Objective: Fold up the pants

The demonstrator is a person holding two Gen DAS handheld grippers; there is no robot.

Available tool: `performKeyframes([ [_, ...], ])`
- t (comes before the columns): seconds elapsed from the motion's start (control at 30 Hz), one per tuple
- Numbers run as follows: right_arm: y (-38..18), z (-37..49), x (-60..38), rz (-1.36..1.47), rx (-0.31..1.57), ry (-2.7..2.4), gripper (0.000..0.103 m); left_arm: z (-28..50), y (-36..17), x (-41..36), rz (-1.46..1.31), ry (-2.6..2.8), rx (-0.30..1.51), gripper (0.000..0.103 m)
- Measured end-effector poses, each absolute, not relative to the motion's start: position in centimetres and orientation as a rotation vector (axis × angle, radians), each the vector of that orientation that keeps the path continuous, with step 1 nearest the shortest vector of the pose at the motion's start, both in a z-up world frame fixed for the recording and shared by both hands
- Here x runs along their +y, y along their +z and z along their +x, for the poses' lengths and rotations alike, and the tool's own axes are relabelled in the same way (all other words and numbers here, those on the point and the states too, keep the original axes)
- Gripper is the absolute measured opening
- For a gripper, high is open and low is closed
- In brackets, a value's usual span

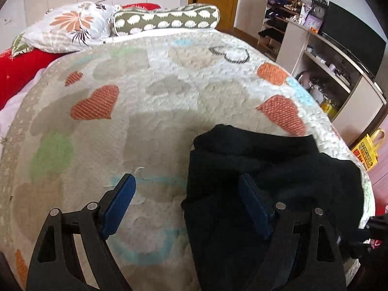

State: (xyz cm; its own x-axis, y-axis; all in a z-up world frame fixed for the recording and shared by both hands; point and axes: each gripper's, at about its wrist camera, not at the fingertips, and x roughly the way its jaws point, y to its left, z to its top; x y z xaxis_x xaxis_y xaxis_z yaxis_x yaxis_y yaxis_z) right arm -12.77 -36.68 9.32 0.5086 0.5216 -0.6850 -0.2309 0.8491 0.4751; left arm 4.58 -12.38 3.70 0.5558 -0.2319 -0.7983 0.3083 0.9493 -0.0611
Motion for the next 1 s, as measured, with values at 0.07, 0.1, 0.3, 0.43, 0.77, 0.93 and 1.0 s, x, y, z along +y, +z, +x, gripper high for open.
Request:
performKeyframes([
  [0.07,9.5,-12.6,-36.8,0.352,0.932,0.465,0.017,4.8,3.4,-12.5,0.085,-0.315,0.930,0.087],
  [0.1,9.6,-12.5,-36.8,0.347,0.933,0.465,0.018,4.8,3.4,-12.4,0.076,-0.316,0.935,0.087],
  [0.3,12.5,-12.6,-37.3,0.332,0.879,0.414,0.023,3.7,5.5,-11.3,0.071,-0.309,0.902,0.086],
  [0.43,14.0,-12.3,-36.7,0.315,0.838,0.405,0.035,2.0,7.6,-10.8,0.036,-0.321,0.858,0.086],
  [0.77,12.8,-9.8,-35.1,0.271,0.864,0.352,0.045,-1.8,9.1,-12.6,0.068,-0.357,0.811,0.086],
  [0.93,11.4,-8.3,-35.3,0.267,0.894,0.311,0.045,-2.7,8.7,-13.2,0.071,-0.359,0.814,0.087],
  [1.0,10.9,-7.8,-35.3,0.272,0.901,0.308,0.045,-2.8,8.5,-13.3,0.062,-0.363,0.822,0.087],
])
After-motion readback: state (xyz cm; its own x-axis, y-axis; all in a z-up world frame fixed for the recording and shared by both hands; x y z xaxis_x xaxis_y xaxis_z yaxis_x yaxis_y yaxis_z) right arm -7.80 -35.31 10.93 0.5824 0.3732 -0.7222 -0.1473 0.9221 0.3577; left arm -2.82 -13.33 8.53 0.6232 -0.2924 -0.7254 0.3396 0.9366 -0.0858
